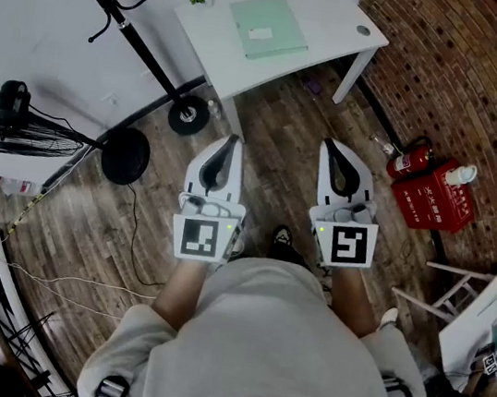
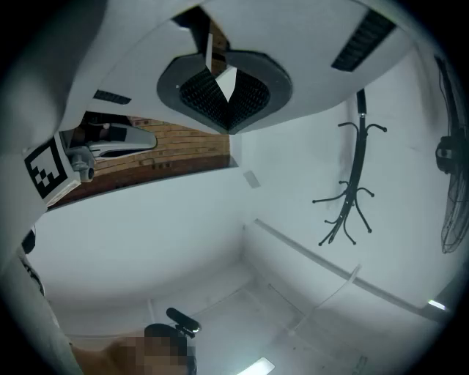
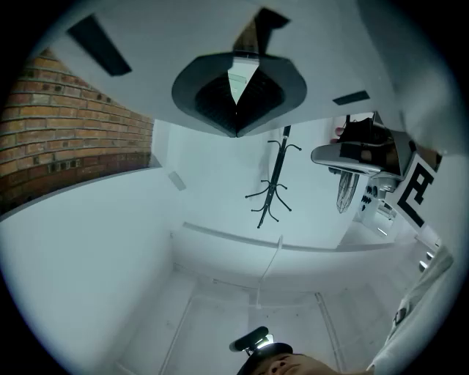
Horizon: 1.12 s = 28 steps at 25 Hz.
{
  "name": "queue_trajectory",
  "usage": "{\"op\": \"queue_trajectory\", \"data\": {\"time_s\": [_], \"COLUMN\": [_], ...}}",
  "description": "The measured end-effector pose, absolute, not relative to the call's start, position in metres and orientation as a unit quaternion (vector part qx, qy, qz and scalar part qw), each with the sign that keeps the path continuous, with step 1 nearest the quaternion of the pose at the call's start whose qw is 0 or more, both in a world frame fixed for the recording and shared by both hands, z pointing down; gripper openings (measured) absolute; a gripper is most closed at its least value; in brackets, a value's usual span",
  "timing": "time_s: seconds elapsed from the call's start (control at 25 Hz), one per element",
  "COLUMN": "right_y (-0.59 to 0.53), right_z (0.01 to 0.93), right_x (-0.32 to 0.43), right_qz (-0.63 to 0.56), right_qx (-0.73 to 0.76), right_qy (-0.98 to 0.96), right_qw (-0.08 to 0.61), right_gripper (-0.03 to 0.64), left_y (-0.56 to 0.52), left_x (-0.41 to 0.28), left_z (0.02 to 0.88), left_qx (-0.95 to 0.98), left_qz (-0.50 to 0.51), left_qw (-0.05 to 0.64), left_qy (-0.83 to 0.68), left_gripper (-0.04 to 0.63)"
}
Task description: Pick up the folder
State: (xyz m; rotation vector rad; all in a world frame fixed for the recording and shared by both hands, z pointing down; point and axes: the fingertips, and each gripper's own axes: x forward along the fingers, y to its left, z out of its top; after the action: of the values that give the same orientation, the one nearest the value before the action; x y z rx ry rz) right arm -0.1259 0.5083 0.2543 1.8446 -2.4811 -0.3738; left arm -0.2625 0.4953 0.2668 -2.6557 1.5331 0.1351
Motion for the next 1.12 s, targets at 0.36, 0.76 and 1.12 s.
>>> {"op": "queue_trajectory", "data": {"time_s": [0.36, 0.76, 1.12], "right_y": [0.518, 0.498, 0.483], "right_z": [0.264, 0.277, 0.302], "right_x": [-0.113, -0.076, -0.041], "right_qz": [-0.111, -0.098, -0.077], "right_qx": [0.56, 0.528, 0.516], "right_qy": [-0.821, -0.844, -0.853], "right_qw": [-0.005, -0.001, 0.006], "right_gripper": [-0.002, 0.052, 0.067], "left_y": [0.5, 0.486, 0.48], "left_x": [-0.228, -0.185, -0.17], "left_z": [0.28, 0.295, 0.316], "left_qx": [-0.875, -0.871, -0.852], "left_qz": [0.022, -0.008, -0.037], "left_qw": [0.026, 0.022, 0.014], "left_qy": [0.483, 0.491, 0.522], "left_gripper": [0.018, 0.082, 0.091]}}
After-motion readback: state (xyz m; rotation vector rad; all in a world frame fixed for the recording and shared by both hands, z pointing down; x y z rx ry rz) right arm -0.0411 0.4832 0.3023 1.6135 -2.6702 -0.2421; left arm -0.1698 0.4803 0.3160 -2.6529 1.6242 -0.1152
